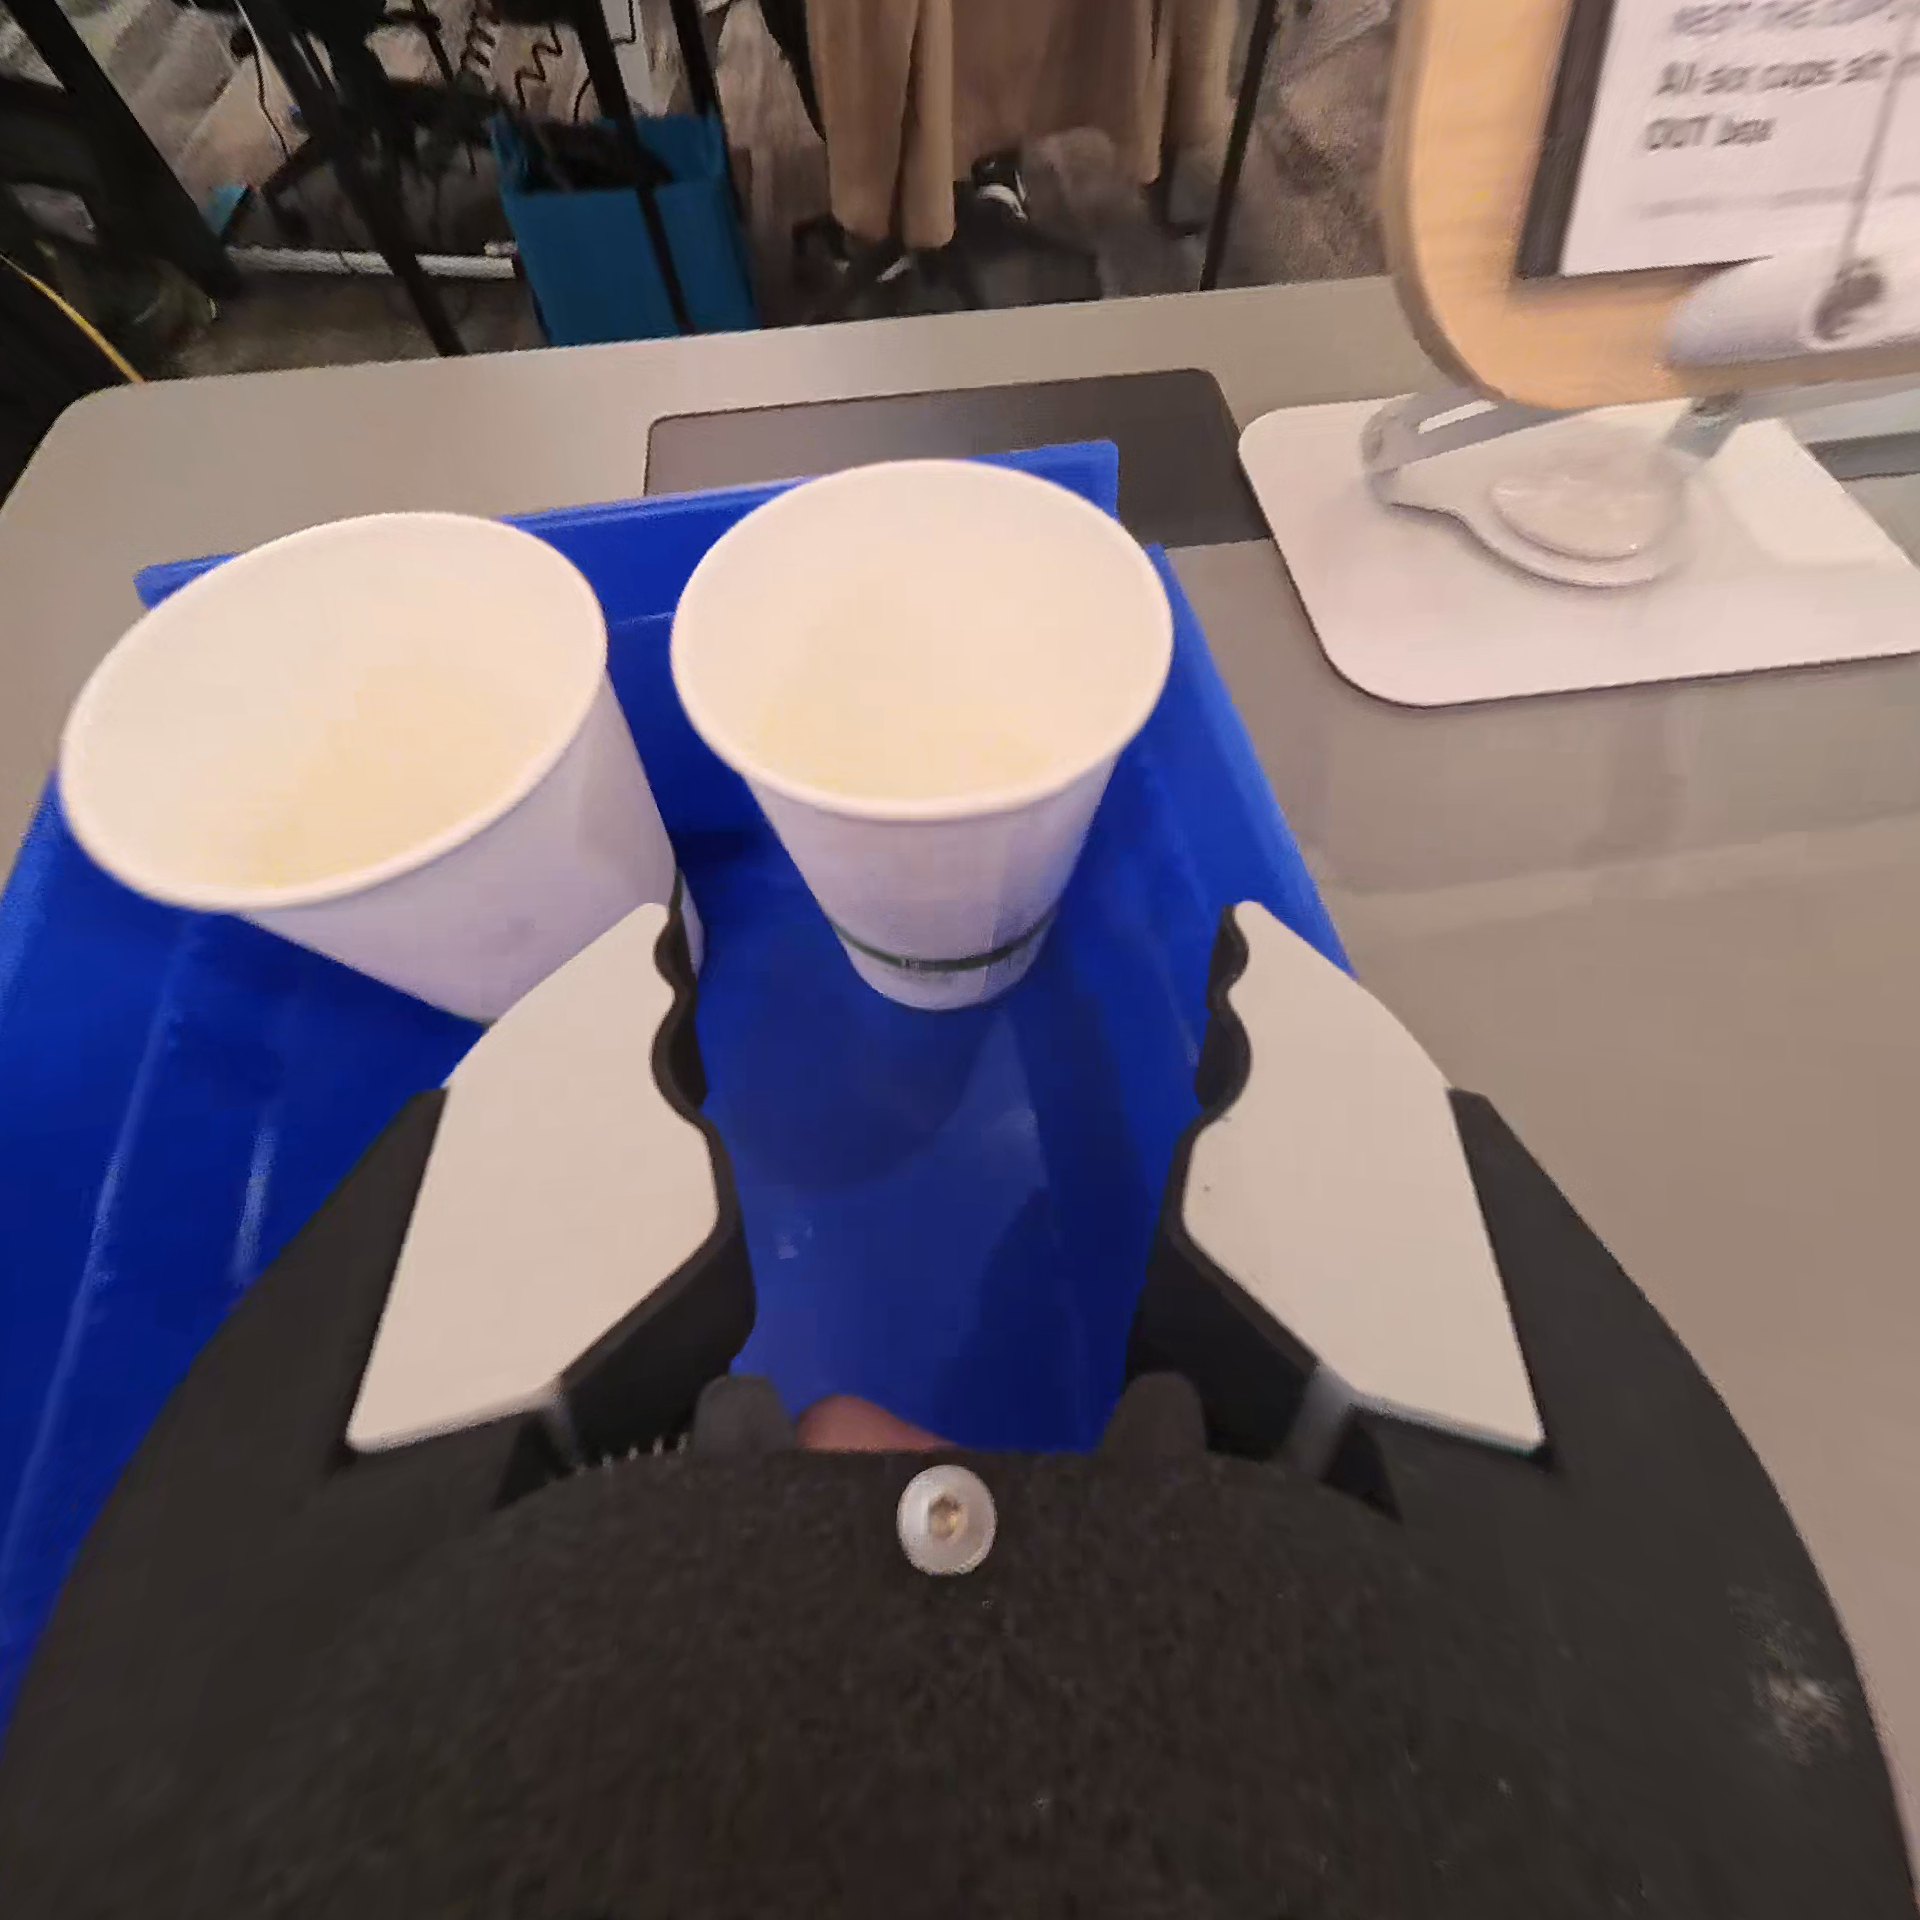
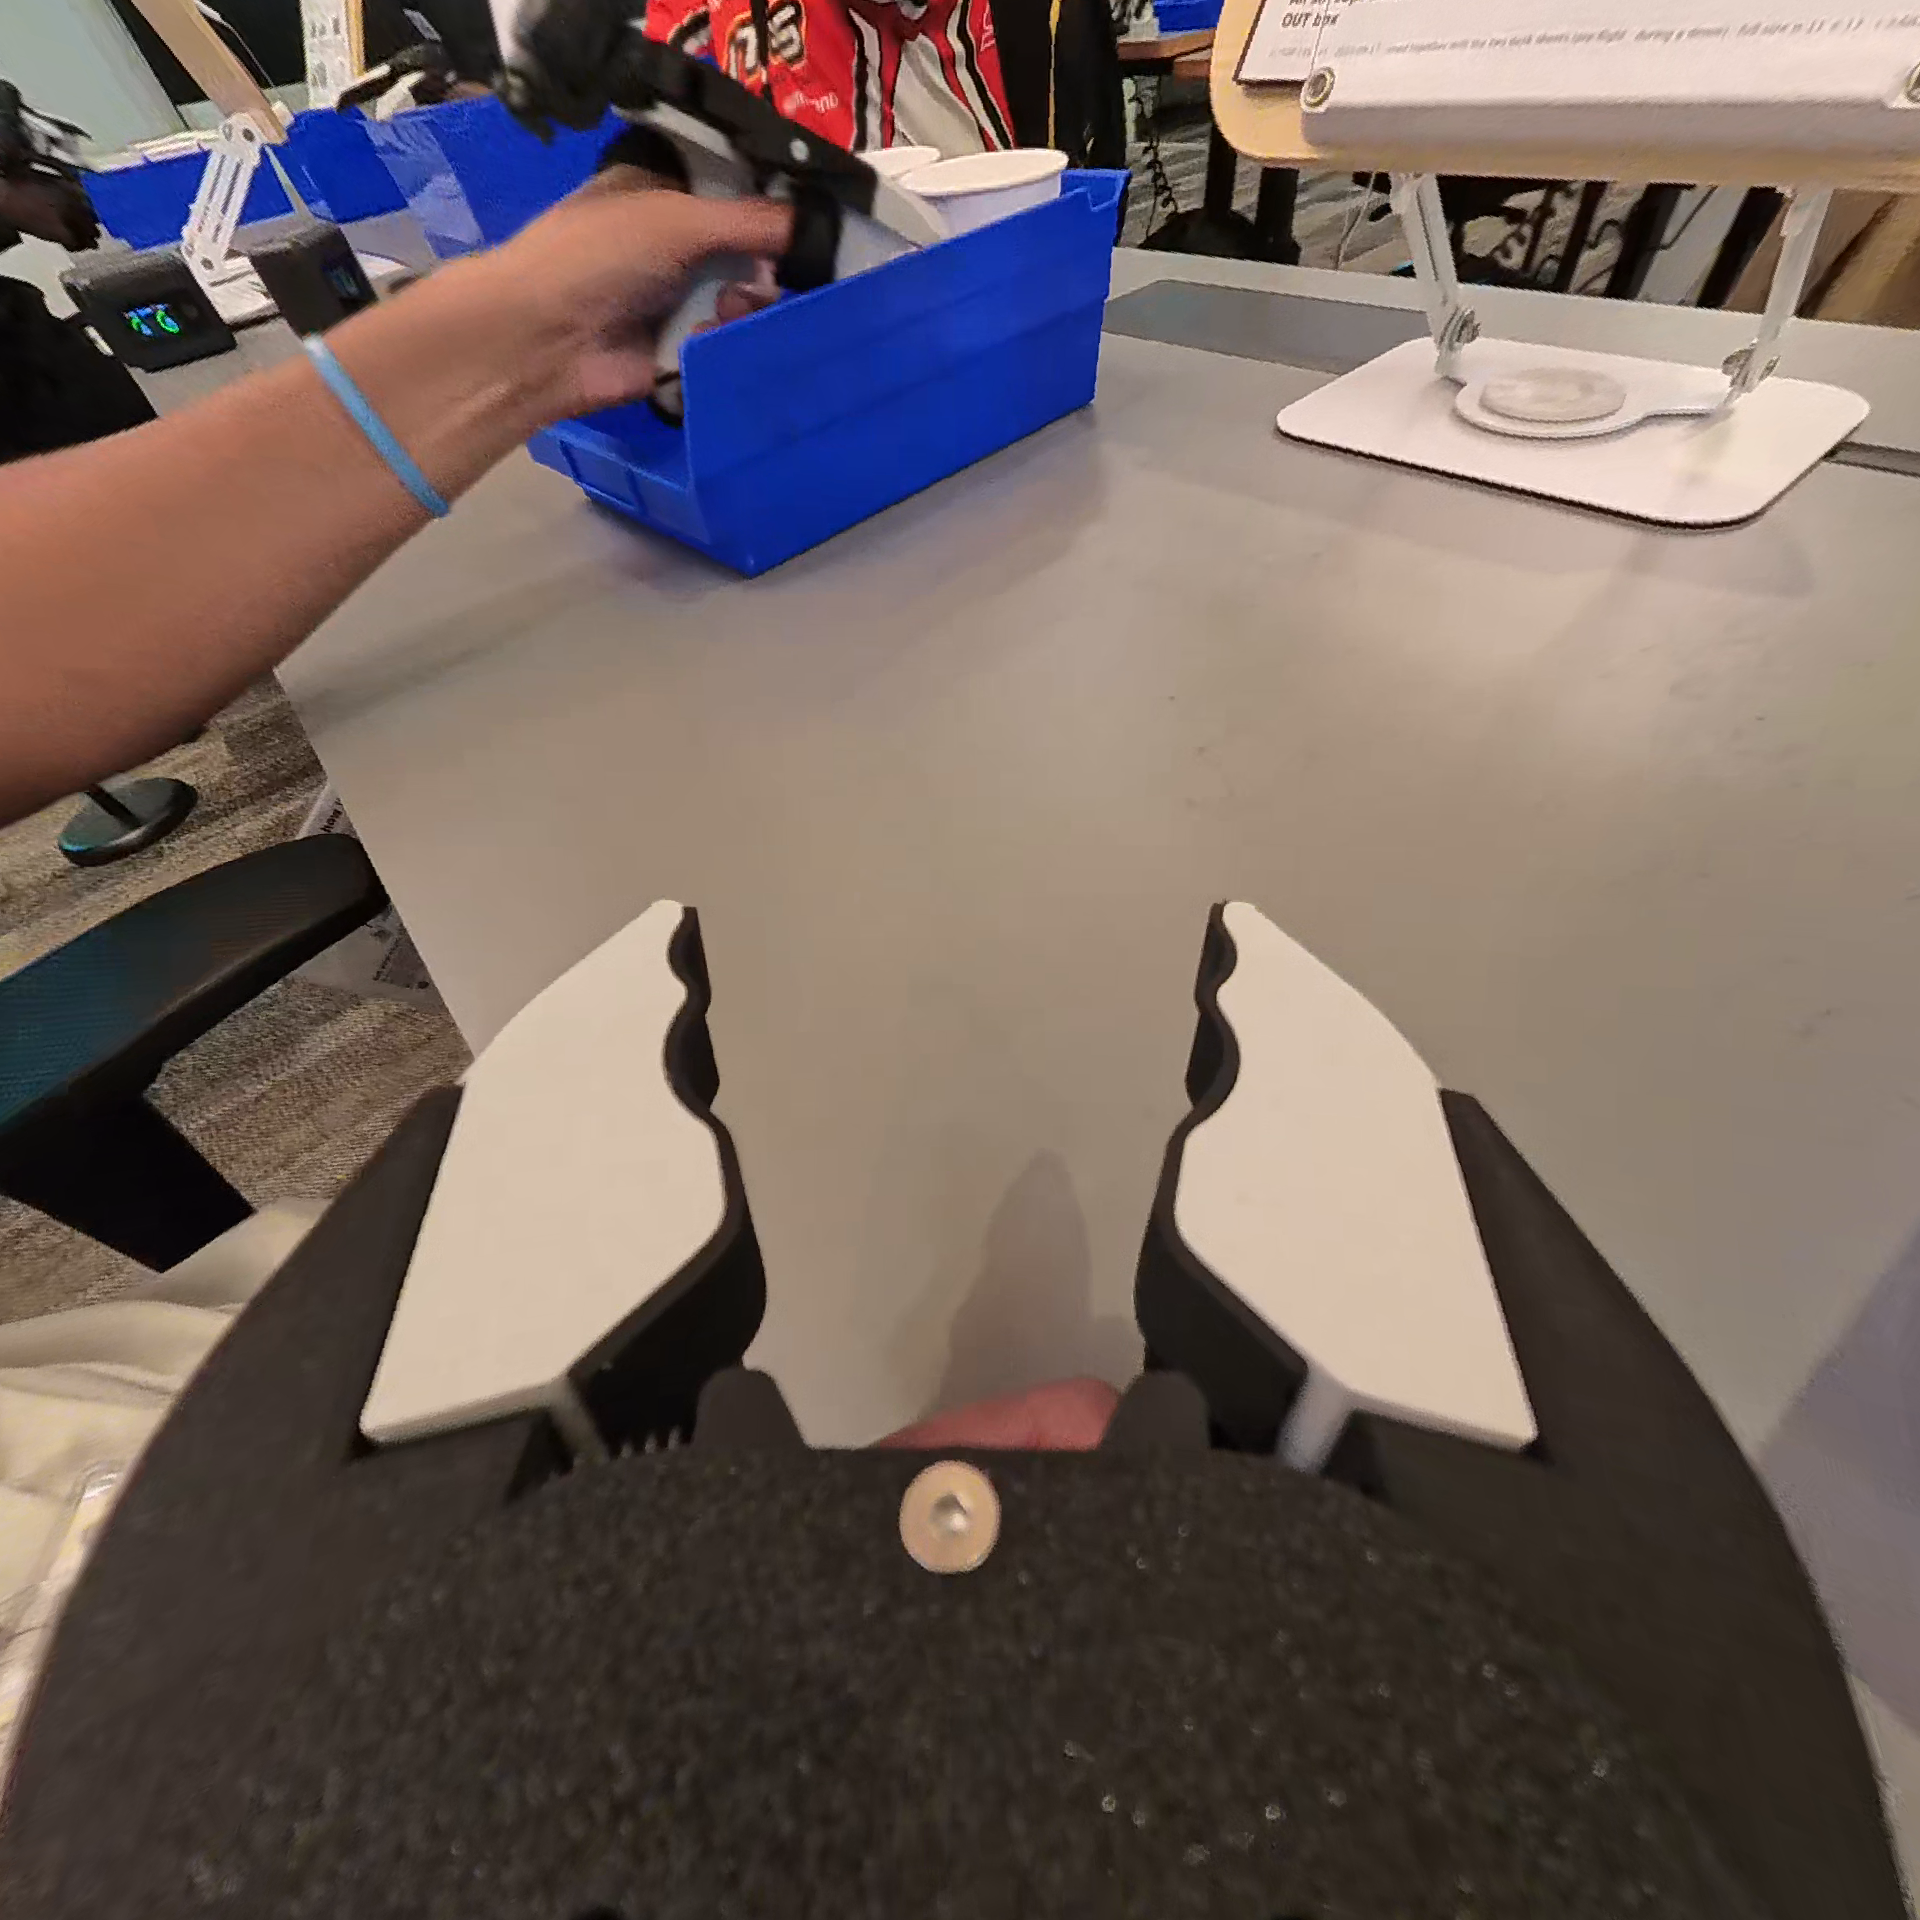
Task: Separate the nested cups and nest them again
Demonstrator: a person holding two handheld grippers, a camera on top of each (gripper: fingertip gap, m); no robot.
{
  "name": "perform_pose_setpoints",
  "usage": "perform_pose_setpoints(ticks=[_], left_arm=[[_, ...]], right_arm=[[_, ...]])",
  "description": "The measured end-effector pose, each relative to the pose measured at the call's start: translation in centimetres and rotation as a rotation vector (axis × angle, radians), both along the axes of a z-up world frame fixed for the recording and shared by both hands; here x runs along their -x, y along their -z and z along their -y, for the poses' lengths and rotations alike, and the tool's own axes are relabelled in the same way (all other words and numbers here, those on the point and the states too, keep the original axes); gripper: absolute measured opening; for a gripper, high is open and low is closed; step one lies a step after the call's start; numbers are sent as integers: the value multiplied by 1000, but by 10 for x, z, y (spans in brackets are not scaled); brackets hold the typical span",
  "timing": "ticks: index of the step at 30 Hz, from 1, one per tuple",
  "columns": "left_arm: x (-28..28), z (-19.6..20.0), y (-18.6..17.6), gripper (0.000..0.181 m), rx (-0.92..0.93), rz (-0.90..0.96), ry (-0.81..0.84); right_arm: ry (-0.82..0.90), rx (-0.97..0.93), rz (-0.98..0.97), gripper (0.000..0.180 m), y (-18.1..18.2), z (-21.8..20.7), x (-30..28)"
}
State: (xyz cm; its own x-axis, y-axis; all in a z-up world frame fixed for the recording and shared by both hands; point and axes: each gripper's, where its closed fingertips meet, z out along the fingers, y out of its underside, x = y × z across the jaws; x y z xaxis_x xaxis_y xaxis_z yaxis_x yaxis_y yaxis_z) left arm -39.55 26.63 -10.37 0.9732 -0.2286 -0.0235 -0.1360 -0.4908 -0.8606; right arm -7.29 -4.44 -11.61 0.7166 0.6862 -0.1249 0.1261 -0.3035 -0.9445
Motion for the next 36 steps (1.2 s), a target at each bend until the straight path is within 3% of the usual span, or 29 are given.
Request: perform_pose_setpoints(ticks=[11,17,22,29,33,36], left_arm=[[6,-56,9,85,-74,-34,-120],[-1,-40,-15,82,-145,-1,-28],[3,23,-58,82,-216,112,189],[-50,166,-132,80,-220,287,781],[-121,241,-133,81,-169,201,1085],[-169,274,-117,81,-125,148,1229]], right_arm=[[-42,52,8,88,14,3,9],[-45,54,-12,87,11,1,2],[-135,21,-122,83,-14,6,-10],[-426,-44,-210,89,-76,13,16],[-492,-89,-218,89,-113,4,50],[-506,-102,-212,91,-123,-2,68]])
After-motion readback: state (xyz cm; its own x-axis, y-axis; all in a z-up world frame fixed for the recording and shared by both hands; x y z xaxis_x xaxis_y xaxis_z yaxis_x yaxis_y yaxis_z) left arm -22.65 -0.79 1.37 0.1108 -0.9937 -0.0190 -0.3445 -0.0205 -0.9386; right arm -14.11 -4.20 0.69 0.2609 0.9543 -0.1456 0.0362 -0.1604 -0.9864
